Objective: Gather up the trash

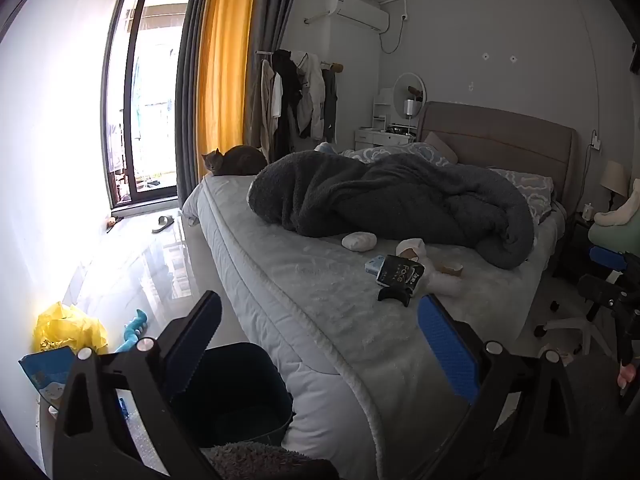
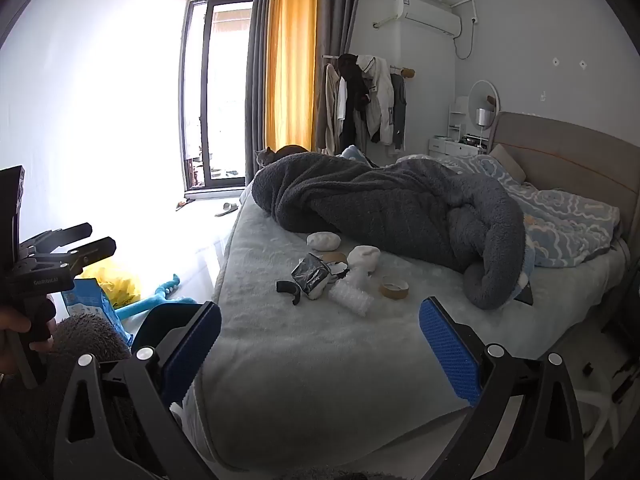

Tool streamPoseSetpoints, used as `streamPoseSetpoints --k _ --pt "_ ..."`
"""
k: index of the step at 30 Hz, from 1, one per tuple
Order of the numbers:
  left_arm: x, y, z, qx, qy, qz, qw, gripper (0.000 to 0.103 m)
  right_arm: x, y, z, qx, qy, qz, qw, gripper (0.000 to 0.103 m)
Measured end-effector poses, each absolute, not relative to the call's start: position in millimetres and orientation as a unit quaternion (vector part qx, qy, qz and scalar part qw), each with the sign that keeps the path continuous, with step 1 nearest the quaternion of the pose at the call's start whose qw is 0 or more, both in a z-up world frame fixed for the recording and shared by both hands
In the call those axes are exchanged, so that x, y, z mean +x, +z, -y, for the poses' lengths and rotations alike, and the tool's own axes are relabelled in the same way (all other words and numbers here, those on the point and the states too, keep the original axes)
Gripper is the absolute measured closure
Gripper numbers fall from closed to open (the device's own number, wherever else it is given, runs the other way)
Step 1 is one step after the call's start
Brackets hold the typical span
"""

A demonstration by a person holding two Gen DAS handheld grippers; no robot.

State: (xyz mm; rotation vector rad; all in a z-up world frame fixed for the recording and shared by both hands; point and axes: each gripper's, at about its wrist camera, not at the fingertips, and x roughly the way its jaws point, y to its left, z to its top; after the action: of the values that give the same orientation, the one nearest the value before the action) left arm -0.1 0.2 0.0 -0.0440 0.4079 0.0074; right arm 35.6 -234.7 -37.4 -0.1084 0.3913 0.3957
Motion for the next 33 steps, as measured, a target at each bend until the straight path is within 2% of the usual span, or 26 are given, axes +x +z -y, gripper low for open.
streamPoseSetpoints --k 33 --pt "-4.0 0.5 -1.5 -0.021 0.004 -0.2 0.98 0.003 35.1 -38.3 234.7 -0.052 0.196 -0.193 0.96 0.003"
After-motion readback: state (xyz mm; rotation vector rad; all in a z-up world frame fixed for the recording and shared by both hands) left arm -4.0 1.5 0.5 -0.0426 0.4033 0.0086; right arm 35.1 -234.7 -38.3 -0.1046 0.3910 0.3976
